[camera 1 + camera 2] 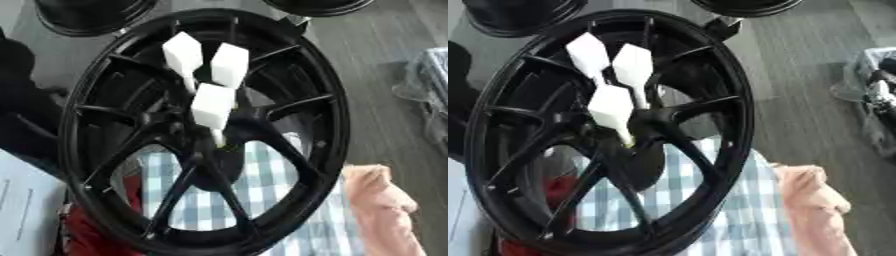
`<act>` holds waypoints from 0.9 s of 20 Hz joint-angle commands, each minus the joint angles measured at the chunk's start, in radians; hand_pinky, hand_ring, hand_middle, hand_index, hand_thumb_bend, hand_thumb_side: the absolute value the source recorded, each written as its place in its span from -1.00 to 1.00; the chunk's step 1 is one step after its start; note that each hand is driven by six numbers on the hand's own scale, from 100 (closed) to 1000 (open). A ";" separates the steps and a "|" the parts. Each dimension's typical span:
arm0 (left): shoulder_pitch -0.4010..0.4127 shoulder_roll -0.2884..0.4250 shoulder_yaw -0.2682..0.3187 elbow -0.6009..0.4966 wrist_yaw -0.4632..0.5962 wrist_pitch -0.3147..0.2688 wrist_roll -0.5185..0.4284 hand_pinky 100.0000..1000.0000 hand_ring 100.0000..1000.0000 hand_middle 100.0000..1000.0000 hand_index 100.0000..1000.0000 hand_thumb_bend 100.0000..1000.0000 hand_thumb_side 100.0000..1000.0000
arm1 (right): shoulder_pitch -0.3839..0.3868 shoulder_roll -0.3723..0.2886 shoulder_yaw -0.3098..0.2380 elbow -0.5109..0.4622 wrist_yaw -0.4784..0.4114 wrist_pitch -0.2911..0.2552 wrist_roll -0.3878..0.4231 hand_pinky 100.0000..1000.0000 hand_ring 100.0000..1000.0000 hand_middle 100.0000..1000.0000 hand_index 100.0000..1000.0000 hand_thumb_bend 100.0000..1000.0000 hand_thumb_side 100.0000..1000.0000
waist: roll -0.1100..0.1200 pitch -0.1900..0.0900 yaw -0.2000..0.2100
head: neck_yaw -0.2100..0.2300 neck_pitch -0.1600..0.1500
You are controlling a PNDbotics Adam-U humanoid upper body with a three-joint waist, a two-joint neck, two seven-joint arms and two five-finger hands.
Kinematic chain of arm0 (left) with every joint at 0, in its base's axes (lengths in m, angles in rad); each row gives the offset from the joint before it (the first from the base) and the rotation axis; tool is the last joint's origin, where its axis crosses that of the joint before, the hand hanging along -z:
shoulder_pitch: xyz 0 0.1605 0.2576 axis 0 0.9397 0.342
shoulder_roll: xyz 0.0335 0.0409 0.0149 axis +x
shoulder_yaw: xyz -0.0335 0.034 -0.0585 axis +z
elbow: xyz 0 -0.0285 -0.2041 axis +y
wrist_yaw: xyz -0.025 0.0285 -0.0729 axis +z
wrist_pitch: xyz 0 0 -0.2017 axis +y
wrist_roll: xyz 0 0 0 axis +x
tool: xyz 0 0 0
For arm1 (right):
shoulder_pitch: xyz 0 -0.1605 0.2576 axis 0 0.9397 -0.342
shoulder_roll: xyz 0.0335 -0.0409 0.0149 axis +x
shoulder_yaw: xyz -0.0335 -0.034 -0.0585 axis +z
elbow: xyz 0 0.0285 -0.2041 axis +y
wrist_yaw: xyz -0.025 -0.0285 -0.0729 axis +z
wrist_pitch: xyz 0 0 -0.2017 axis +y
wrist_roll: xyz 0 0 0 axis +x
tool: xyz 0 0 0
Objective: Pull the pin out of the wheel hub.
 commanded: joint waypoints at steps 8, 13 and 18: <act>-0.031 -0.211 -0.074 -0.172 0.182 0.001 0.126 -0.01 0.19 0.15 0.36 -0.93 0.57 | -0.020 -0.004 -0.003 -0.027 -0.013 -0.005 -0.019 0.40 0.56 0.69 0.68 -1.00 -0.18 | -0.015 -0.013 -0.013 | 0.026 -0.007; -0.050 -0.345 -0.085 -0.173 0.264 -0.060 0.195 0.01 0.24 0.19 0.39 -0.74 0.53 | -0.027 0.007 0.000 -0.030 -0.019 -0.007 -0.023 0.39 0.56 0.68 0.68 -1.00 -0.18 | -0.028 -0.009 -0.020 | 0.046 -0.006; -0.057 -0.473 -0.115 -0.174 0.348 -0.123 0.246 0.08 0.33 0.26 0.42 -0.71 0.54 | -0.025 0.010 0.000 -0.032 -0.016 -0.006 -0.028 0.39 0.55 0.68 0.67 -1.00 -0.18 | -0.032 -0.007 -0.015 | 0.047 -0.009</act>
